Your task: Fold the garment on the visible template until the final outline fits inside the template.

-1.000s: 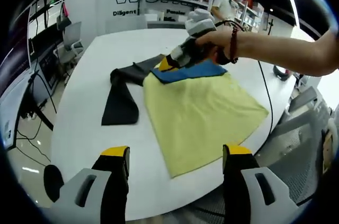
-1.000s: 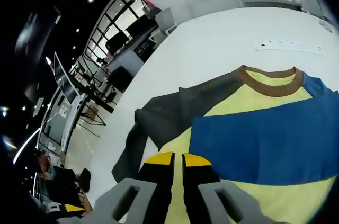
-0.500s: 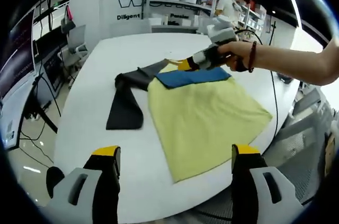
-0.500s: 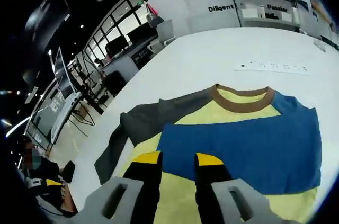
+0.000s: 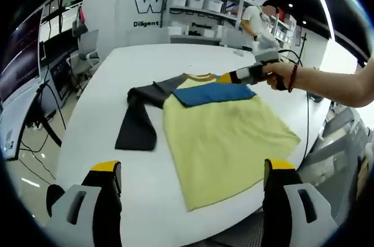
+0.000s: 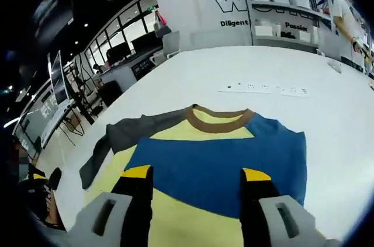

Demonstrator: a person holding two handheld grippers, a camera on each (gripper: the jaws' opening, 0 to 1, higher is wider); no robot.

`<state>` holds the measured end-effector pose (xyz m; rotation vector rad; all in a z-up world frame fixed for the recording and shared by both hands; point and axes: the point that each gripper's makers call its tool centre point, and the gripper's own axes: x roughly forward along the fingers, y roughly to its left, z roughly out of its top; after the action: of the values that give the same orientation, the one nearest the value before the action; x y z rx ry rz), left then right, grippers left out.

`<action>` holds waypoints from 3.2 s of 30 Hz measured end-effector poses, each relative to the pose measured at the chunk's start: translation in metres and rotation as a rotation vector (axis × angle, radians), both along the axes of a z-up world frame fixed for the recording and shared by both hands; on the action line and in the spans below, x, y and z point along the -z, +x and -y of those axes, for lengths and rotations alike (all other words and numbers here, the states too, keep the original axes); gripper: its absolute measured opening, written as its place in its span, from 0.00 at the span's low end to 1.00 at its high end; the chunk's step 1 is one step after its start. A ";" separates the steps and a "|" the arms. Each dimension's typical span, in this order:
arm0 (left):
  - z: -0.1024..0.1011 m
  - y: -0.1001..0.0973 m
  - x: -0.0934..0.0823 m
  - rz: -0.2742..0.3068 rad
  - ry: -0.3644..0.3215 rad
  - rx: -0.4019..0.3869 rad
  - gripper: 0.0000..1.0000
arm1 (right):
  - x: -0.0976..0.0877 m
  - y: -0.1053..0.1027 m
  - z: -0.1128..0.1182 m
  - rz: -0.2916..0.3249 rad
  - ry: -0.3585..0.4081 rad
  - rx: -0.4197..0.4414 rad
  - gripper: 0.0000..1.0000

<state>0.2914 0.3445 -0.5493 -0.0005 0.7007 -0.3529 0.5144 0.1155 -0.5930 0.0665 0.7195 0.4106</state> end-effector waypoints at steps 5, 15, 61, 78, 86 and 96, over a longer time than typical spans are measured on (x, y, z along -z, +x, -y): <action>0.002 -0.001 0.002 -0.008 -0.001 0.008 0.99 | 0.007 -0.004 0.020 -0.018 -0.007 0.036 0.49; 0.008 0.000 0.004 -0.019 0.004 0.037 0.99 | 0.020 -0.012 0.070 -0.020 -0.062 0.107 0.48; -0.007 0.002 0.010 -0.035 0.031 0.007 0.92 | 0.045 -0.025 0.122 -0.064 -0.098 0.230 0.04; -0.032 0.053 0.017 -0.024 0.064 -0.046 0.85 | 0.045 -0.022 0.138 -0.084 -0.154 0.160 0.00; -0.039 0.071 0.025 -0.038 0.071 -0.052 0.83 | 0.046 -0.019 0.152 -0.098 -0.154 0.155 0.00; -0.049 0.090 0.032 -0.050 0.067 -0.079 0.81 | 0.046 -0.007 0.177 -0.109 -0.170 0.141 0.00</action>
<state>0.3814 0.3933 -0.5817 0.0262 0.7591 -0.2543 0.5075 -0.0616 -0.6389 -0.0206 0.8497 0.2117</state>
